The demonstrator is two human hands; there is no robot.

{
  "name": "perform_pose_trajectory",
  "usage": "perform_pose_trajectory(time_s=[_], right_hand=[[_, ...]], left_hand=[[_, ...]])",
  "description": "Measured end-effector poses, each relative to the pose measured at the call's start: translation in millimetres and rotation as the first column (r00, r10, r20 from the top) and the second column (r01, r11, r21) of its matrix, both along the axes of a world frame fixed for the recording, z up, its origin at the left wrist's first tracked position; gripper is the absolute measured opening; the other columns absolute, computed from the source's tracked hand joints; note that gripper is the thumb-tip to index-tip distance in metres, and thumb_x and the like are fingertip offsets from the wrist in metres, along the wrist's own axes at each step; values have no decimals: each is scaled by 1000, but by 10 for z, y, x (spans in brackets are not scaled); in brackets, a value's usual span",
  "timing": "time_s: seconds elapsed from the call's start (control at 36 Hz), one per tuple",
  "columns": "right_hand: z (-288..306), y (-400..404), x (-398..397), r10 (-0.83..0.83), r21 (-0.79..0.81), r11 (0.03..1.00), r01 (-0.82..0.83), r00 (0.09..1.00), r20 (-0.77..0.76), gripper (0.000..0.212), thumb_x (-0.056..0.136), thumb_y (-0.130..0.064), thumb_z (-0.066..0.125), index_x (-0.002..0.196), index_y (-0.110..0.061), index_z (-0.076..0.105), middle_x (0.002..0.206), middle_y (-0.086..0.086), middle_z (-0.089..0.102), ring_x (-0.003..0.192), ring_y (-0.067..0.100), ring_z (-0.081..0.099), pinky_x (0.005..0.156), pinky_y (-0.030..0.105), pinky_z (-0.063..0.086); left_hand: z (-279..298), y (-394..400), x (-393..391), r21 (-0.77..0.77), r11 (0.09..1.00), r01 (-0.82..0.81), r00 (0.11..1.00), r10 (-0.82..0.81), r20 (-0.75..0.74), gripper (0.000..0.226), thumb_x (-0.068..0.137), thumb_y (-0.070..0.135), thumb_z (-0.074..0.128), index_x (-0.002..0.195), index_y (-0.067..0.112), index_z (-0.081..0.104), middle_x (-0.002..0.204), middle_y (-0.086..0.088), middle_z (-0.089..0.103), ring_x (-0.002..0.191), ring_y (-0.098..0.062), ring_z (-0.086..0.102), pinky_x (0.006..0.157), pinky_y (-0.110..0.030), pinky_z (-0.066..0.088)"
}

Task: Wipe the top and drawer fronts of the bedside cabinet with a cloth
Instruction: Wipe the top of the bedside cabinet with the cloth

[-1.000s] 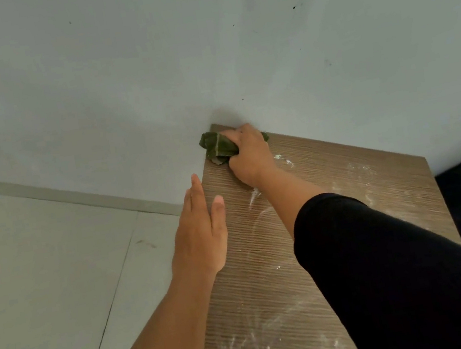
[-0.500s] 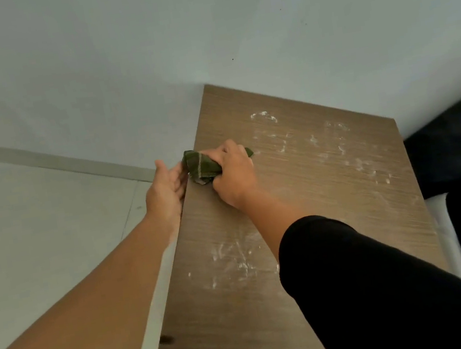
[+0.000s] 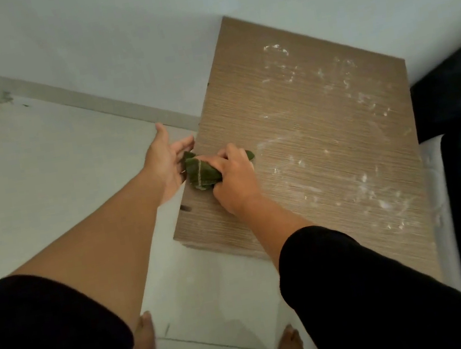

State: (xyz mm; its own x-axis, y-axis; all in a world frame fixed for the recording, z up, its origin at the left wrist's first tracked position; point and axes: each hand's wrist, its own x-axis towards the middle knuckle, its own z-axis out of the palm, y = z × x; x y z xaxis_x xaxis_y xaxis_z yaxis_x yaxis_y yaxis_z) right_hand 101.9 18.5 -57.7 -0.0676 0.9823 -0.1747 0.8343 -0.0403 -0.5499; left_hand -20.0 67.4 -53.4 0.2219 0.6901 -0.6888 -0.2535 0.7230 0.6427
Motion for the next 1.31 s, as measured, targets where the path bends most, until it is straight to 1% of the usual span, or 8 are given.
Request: perform_pose_trajectory(time_s=[0.25, 0.39, 0.5, 0.67, 0.78, 1.0, 1.22, 1.31], right_hand=[[-6, -740, -167, 75, 8, 997, -75, 997, 3, 48, 81, -4, 60, 121, -29, 62, 103, 6, 50, 101, 23, 43, 85, 30, 34], [2, -978, -151, 126, 31, 992, -125, 992, -21, 43, 81, -6, 62, 118, -28, 65, 103, 7, 52, 102, 24, 44, 86, 32, 37], [24, -1120, -139, 172, 5, 985, -171, 985, -36, 43, 82, -4, 62, 119, -27, 65, 102, 7, 52, 101, 22, 43, 87, 33, 39], [110, -1280, -15, 254, -89, 961, -262, 963, -89, 40, 82, -2, 62, 117, -21, 67, 106, 8, 56, 106, 24, 45, 91, 35, 40], [293, -1159, 107, 166, -72, 981, -179, 973, -162, 39, 82, 2, 59, 114, -18, 68, 101, 12, 58, 99, 24, 49, 81, 23, 37], [632, -303, 432, -173, 51, 982, 183, 972, -157, 50, 81, 5, 53, 123, -21, 61, 103, 8, 51, 100, 18, 47, 87, 26, 40], [675, 527, 778, -272, 180, 939, 292, 954, -128, 50, 82, 1, 57, 125, -26, 58, 110, 5, 51, 107, 18, 46, 89, 20, 35], [647, 792, 915, -288, 198, 932, 305, 951, -113, 52, 81, 1, 57, 126, -25, 56, 115, 6, 51, 110, 18, 45, 91, 21, 34]], left_hand=[[132, -588, -73, -40, 999, 26, 992, -30, -121, 78, 91, 65, 10, 130, 12, 52, 131, -6, 57, 103, -20, 58, 76, -30, 48], [127, -756, -105, -5, 1000, 23, 982, -24, -189, 78, 92, 63, 9, 133, 10, 49, 137, -8, 52, 125, -22, 48, 101, -36, 38], [154, -823, -99, 12, 999, 30, 976, -27, -218, 78, 92, 62, 10, 135, 7, 46, 138, -8, 51, 126, -21, 47, 93, -31, 37], [203, -871, -84, 18, 999, 47, 968, -41, -247, 79, 92, 63, 13, 138, 4, 40, 144, -10, 43, 134, -23, 39, 109, -37, 28], [278, -765, -68, 50, 996, 78, 946, -58, -319, 77, 93, 62, 13, 141, 7, 36, 150, -6, 35, 140, -20, 26, 116, -40, 18], [502, -241, 247, 197, 965, 176, 866, -56, -497, 69, 94, 59, 7, 136, 20, 46, 145, 0, 43, 135, -20, 35, 115, -41, 20], [486, 341, 688, 292, 880, 375, 680, -47, -731, 55, 98, 44, 15, 128, 18, 53, 135, -12, 50, 113, -23, 47, 92, -32, 30], [367, 512, 771, 358, 807, 469, 637, -28, -770, 51, 99, 41, 17, 135, 19, 46, 141, -9, 46, 121, -20, 44, 101, -29, 28]])
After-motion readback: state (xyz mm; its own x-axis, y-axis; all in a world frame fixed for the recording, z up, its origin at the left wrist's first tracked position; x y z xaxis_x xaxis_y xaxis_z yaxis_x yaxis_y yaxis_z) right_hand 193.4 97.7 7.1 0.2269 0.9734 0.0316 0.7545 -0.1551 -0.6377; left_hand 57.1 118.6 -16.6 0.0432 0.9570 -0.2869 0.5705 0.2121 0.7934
